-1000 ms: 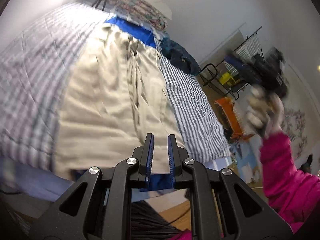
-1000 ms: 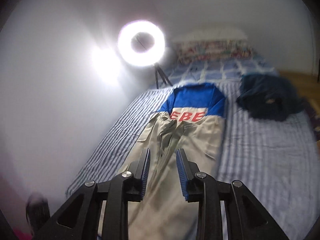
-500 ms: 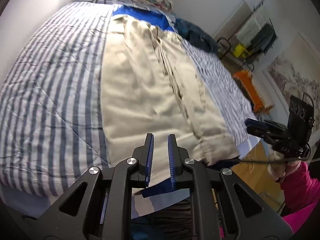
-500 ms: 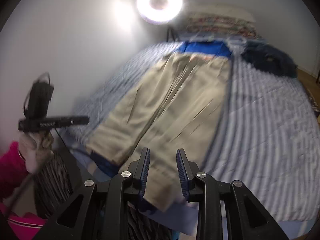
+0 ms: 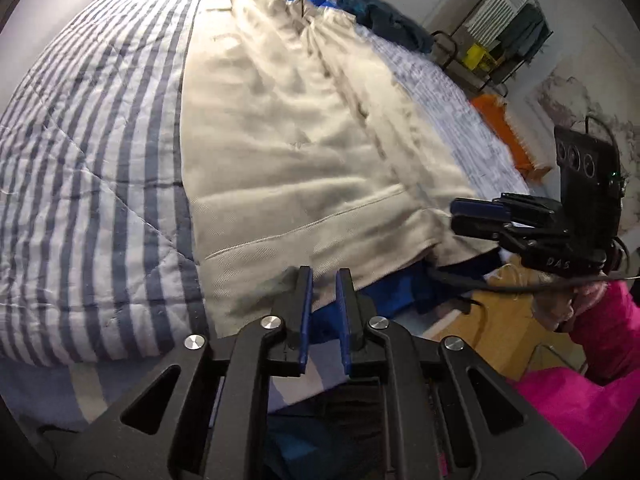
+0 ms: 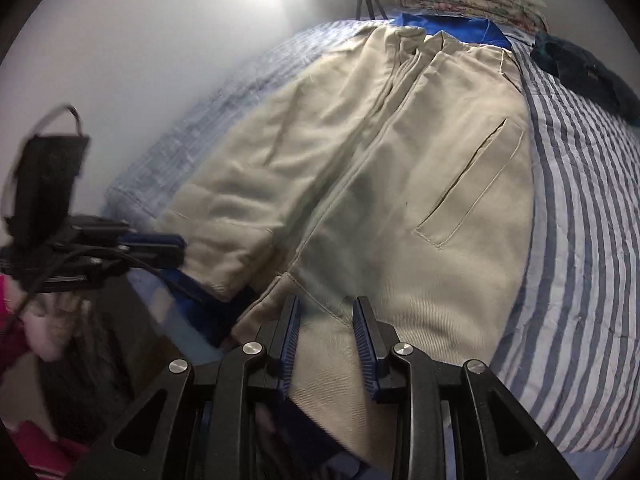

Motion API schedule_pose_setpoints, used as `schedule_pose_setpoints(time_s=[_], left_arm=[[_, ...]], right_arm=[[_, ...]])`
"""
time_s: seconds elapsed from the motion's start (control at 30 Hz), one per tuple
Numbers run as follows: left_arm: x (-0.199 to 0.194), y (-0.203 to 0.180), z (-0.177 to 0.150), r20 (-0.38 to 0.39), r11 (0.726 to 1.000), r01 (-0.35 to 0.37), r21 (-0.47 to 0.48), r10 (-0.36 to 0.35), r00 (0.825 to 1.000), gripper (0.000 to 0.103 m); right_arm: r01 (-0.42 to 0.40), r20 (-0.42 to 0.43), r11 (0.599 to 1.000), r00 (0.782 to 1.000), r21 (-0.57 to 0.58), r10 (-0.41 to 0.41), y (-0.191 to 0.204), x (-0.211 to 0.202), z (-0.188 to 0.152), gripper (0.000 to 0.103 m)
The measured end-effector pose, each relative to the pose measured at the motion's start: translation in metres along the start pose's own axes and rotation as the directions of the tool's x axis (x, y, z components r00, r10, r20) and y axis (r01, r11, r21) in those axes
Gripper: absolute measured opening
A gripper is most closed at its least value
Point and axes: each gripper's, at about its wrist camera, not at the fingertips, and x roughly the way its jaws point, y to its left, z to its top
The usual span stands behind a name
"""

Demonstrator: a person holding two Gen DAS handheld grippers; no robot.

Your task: Fold large clothes

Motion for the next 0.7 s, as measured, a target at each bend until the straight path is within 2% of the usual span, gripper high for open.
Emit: schedule_pose_setpoints(time_s=[0.03,0.07,0.13,0.2,0.3,0.37,0.47,0.53,0.6,0.63,0.67,0.7], left_arm=[[-0.011,0.003,0.001,0.022,1.0,0.001,-0.006,-0.001,1.0,0.017],[-0.02,0.008,0.002,0.044,1.0,0.004,-0.026,-0.003,0.999,0.037],[-0.036,0.023,0.001,0.09,0.995,0.024,-0.095,-0.015,0.996,0.059],[-0.041,0.042,0.0,0.105,0.981,0.054,-0.186,-0.035,0.994,0.06],[-0.026,0.067,0.002,0.071,0.943,0.092,-0.32,-0.073,0.995,0.06],[-0.012,0.071,0.002,0.043,0.929,0.116,-0.35,-0.108,0.993,0.06],[0.009,0.068,0.001,-0.007,0.924,0.127,-0.362,-0.138,0.99,0.06],[0.015,0.066,0.002,0.002,0.921,0.138,-0.365,-0.148,0.989,0.06],[0.018,0.065,0.001,0.012,0.918,0.137,-0.373,-0.143,0.99,0.039],[0.02,0.063,0.0,0.008,0.915,0.141,-0.378,-0.149,0.989,0.031],[0.019,0.062,0.0,0.014,0.917,0.135,-0.375,-0.14,0.99,0.028],[0.017,0.059,0.001,0.016,0.925,0.127,-0.357,-0.13,0.991,0.027]], right_arm=[[-0.001,0.018,1.0,1.0,0.004,0.001,0.0,-0.007,0.0,0.03],[0.012,0.053,1.0,0.999,0.026,-0.013,-0.007,-0.022,-0.003,0.038],[0.035,0.093,0.996,0.995,0.087,-0.043,-0.02,-0.041,-0.014,0.052],[0.033,0.109,0.982,0.993,0.188,-0.054,-0.043,-0.052,-0.027,0.054],[-0.012,0.094,0.949,0.995,0.315,-0.018,-0.071,-0.049,-0.043,0.055],[-0.095,0.097,0.917,0.993,0.388,0.062,-0.083,-0.04,-0.053,0.056],[-0.189,0.111,0.883,0.981,0.43,0.156,-0.088,-0.027,-0.06,0.056],[-0.237,0.117,0.865,0.971,0.442,0.207,-0.088,-0.019,-0.062,0.056],[-0.274,0.106,0.852,0.962,0.446,0.253,-0.084,-0.008,-0.061,0.052],[-0.283,0.1,0.849,0.958,0.447,0.267,-0.083,-0.005,-0.06,0.046],[-0.279,0.085,0.852,0.959,0.443,0.271,-0.079,0.0,-0.059,0.04],[-0.263,0.072,0.86,0.963,0.438,0.258,-0.076,0.003,-0.059,0.037]])
